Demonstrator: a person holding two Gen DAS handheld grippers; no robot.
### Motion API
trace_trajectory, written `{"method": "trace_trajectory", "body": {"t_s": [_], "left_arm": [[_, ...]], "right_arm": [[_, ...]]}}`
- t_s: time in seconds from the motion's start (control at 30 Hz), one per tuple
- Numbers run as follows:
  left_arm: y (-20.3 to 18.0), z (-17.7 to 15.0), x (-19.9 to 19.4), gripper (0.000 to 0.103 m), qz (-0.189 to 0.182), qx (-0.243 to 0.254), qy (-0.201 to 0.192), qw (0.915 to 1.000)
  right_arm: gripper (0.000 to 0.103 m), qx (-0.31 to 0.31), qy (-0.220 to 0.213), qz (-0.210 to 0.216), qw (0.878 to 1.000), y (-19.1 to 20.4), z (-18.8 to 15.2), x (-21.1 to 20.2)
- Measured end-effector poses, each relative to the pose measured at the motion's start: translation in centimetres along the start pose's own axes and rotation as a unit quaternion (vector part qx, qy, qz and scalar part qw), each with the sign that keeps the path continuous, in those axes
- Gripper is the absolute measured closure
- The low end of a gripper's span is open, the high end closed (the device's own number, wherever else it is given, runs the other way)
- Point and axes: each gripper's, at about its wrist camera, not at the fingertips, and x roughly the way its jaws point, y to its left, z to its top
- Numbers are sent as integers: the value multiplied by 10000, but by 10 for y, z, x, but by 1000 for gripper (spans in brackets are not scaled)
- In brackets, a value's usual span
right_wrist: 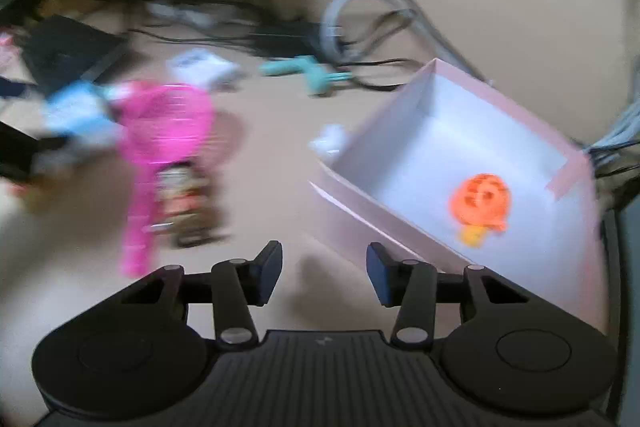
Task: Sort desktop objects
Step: 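Move the left tool to the pink strainer while the right tool approaches the doll keychain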
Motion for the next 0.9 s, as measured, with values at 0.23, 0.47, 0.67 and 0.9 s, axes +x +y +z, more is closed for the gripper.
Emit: {"method": "trace_trajectory", "body": {"t_s": [0.23,0.47,0.67,0.9], "left_arm": [[38,-33,-36,1,-28,-744,218,9970],[14,-78,-56,1,-524,-425,667,9955],[-33,-47,-44,1,-1334,-141,206,9907],[-92,14,22,1,-1282,-419,304,9904]], "right_arm": [[52,-88,-513,1635,9852,39,10,-18],[66,204,-228,2025,9788,57,18,12],[84,725,-107,1346,9882,19,-22,-22],[81,1444,-77,744,9867,-25,-79,-65]]}}
